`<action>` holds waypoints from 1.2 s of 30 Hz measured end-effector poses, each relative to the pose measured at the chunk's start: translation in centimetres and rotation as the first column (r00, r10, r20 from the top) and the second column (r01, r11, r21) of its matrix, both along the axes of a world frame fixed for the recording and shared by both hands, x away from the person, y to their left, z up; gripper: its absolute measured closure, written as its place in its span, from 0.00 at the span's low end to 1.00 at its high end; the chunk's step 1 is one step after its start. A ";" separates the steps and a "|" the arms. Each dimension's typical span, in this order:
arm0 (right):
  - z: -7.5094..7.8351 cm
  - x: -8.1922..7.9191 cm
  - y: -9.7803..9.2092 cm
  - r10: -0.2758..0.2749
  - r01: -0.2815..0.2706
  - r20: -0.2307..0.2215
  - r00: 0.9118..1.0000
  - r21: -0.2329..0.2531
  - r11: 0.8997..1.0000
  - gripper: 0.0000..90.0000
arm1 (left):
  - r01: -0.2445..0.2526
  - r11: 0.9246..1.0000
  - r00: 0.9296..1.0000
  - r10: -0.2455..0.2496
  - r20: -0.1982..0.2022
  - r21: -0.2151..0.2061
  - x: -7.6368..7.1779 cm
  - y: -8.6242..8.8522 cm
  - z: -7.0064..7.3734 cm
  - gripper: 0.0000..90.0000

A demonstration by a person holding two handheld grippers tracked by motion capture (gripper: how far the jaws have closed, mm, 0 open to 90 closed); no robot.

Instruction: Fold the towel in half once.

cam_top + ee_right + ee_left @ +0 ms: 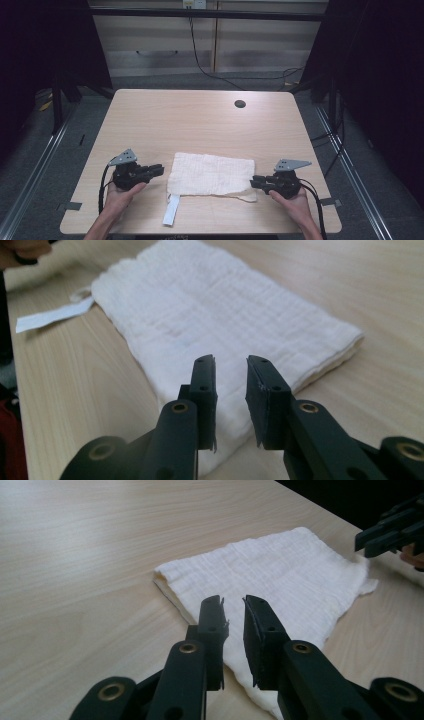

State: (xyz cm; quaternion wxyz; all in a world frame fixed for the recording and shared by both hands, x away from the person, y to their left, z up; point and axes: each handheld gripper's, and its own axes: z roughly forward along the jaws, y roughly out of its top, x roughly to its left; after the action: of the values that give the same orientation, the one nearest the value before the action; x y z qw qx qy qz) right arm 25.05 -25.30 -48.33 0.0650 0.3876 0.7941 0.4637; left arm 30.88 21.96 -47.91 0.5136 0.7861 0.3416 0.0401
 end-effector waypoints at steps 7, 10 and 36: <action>0.4 2.6 -0.2 -0.066 0.066 0.013 0.998 0.001 0.998 0.84 | 0.027 0.998 1.000 -0.027 -0.009 0.060 2.5 -3.2 -0.8 0.87; 0.0 4.4 -0.3 -0.095 0.095 0.004 0.995 -0.023 0.995 0.84 | 0.058 0.992 0.998 -0.055 -0.031 0.115 2.7 -4.7 -1.8 0.88; -2.5 9.2 1.5 -0.058 0.051 -0.068 0.996 -0.105 0.993 0.89 | 0.083 0.978 0.995 -0.072 -0.063 0.192 1.3 -4.0 -2.8 0.88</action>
State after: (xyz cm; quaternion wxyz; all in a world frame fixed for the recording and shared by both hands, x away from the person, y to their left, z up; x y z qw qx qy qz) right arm 34.25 -23.82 -50.85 0.0694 0.4214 0.8078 0.4063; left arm 32.17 17.96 -50.67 0.4256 0.8462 0.3191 0.0312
